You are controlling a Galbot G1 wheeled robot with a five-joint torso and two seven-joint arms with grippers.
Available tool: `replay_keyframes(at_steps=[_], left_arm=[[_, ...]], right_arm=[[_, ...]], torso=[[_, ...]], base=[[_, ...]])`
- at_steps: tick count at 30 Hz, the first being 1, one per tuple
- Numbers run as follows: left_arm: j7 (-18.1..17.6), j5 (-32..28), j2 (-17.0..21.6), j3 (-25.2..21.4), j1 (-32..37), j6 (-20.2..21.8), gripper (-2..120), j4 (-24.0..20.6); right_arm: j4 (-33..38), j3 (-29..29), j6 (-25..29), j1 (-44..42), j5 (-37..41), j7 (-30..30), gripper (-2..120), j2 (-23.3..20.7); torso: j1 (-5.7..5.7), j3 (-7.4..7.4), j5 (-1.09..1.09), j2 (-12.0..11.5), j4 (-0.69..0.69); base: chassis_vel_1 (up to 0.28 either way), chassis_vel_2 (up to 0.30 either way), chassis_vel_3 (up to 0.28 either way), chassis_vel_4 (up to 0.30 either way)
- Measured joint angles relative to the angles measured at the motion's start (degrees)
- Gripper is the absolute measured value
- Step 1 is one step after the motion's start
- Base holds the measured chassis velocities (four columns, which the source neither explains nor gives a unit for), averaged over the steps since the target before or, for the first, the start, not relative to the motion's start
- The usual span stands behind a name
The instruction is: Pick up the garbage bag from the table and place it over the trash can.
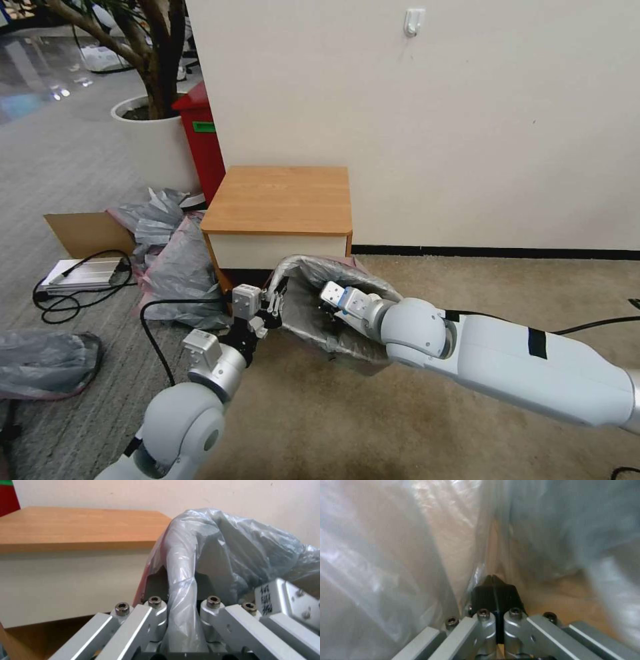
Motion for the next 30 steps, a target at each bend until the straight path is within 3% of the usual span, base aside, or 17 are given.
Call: replay_keyframes(at_steps=[30], left_arm=[[1.2, 4.6, -2.1, 1.8, 1.2, -0.1, 8, -1.9]], right_arm=[[-1.4, -4.3, -0.1, 2.2, 11.6, 7.7, 0, 0.8]], torso=[[0.0, 0.0, 0.0, 0.0, -0.01]], base=[[0.0, 0.0, 0.0, 0.0]])
